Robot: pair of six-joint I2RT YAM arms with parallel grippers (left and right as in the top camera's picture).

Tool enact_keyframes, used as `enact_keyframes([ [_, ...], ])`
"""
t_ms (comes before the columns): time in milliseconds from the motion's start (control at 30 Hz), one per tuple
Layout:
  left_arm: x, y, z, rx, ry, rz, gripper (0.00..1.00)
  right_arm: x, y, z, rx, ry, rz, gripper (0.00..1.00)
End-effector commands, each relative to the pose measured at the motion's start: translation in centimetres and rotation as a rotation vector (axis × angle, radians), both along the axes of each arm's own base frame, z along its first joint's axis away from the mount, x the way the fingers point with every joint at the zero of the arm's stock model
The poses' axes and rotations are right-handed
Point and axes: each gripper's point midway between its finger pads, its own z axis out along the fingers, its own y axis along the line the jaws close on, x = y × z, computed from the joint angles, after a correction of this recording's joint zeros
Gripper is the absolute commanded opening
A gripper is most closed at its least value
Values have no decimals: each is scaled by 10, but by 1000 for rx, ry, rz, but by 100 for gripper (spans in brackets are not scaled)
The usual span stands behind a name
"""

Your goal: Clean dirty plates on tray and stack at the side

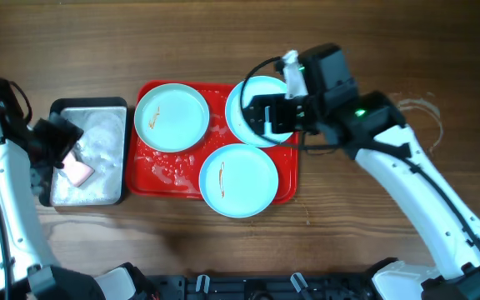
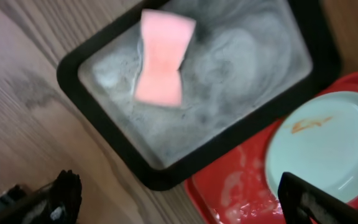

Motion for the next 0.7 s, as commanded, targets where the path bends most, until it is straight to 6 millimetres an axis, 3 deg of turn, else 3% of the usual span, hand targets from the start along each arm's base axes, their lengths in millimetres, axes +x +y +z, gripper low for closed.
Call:
enact_keyframes([
  [0, -8, 1, -43, -9, 43, 35, 100, 5, 15, 2, -17, -33, -62, 98],
  [133, -5, 19, -63, 87, 29, 51, 100, 5, 29, -1, -7, -40, -36, 98],
  [267, 10, 34, -64, 176, -23, 5, 100, -1, 40, -15, -32, -14, 0, 98],
  [400, 18, 38, -72, 179, -26, -5, 100, -3, 45, -25, -47, 5, 15, 98],
  [667, 15, 37, -119, 117, 96, -11, 100, -3, 44, -29, -58, 15, 12, 99],
])
